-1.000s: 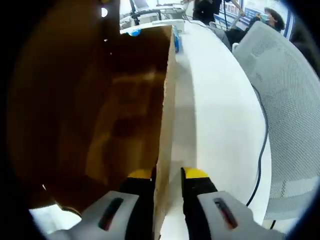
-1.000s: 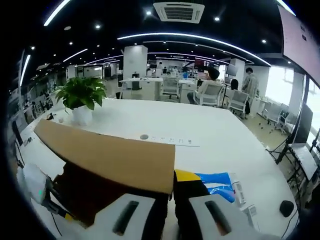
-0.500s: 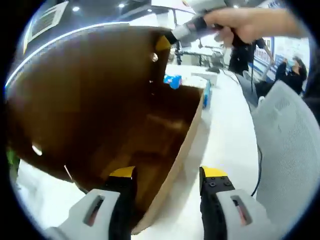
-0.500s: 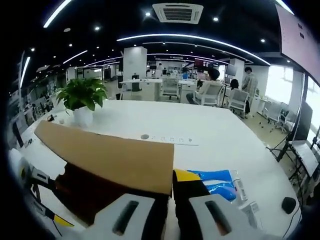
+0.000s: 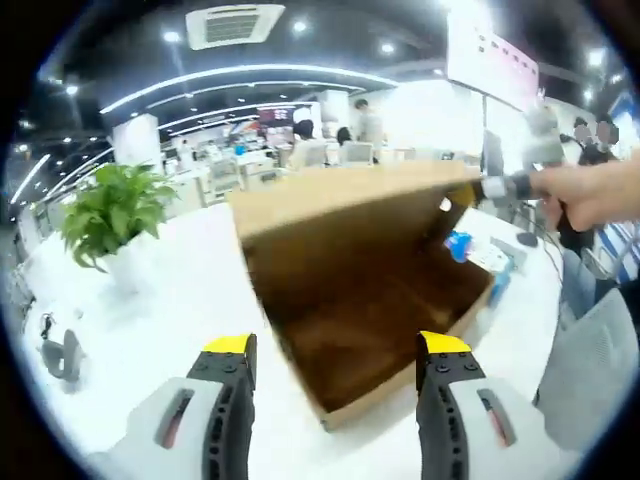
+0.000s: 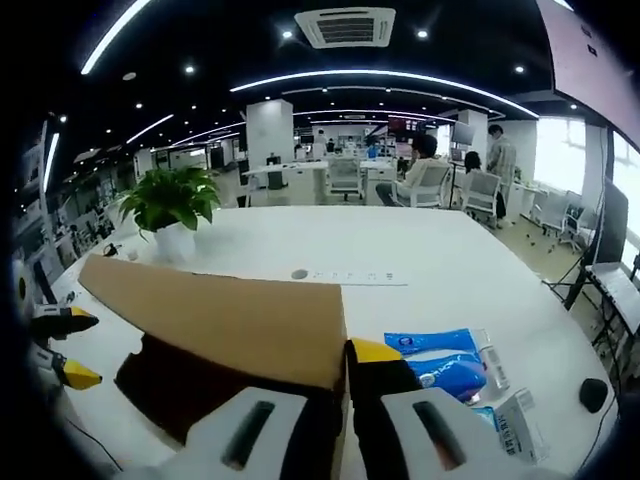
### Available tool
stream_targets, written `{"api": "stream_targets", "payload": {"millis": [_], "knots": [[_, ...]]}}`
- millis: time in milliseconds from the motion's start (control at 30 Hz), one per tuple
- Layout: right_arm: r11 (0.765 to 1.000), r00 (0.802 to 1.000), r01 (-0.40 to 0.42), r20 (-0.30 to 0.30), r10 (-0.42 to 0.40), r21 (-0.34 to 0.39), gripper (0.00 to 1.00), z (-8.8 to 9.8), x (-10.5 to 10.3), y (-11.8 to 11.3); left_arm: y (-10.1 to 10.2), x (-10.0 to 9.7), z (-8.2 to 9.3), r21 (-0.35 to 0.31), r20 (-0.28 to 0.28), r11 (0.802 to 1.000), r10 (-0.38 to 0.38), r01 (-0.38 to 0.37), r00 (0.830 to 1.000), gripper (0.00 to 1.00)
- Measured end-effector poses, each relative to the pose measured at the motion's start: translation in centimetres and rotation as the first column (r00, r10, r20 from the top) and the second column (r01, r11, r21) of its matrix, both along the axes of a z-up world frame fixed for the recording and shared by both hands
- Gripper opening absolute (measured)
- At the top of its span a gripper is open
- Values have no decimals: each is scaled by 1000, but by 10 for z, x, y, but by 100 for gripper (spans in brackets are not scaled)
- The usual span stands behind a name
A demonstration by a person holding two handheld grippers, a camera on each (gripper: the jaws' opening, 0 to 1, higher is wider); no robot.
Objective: Operate the shoe box by opening the lid, removing the specified soft item, and placing it in the target area until the item is outside and the box remains undamaged.
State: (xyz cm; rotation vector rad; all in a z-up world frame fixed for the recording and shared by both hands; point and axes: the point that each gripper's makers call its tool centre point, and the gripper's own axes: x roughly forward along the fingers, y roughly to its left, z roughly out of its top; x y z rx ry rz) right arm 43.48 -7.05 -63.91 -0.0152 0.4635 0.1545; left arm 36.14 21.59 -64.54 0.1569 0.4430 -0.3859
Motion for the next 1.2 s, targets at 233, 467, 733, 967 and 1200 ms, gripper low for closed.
{"api": "stream_targets", "payload": {"millis": [233,467,733,967,1200], "knots": [[999,1000,-16,8,16,38,4,3,-4,1,15,18,15,61,9,997,36,-36,999,61],[998,998,-68,5,68,-2,6,1,-16,6,4,23,17,104,1,994,19,-19,1000,55],[993,993,-116,-9,116,-21,12,2,-29,10,0,28,22,53,6,997,49,-49,999,51],[987,989,-151,-6,151,-53,20,2,-42,16,-1,25,22,63,-3,997,41,-40,999,48],[974,976,-220,-10,220,-56,26,-2,-57,20,-9,16,19,68,-14,998,14,-13,1000,45]]}}
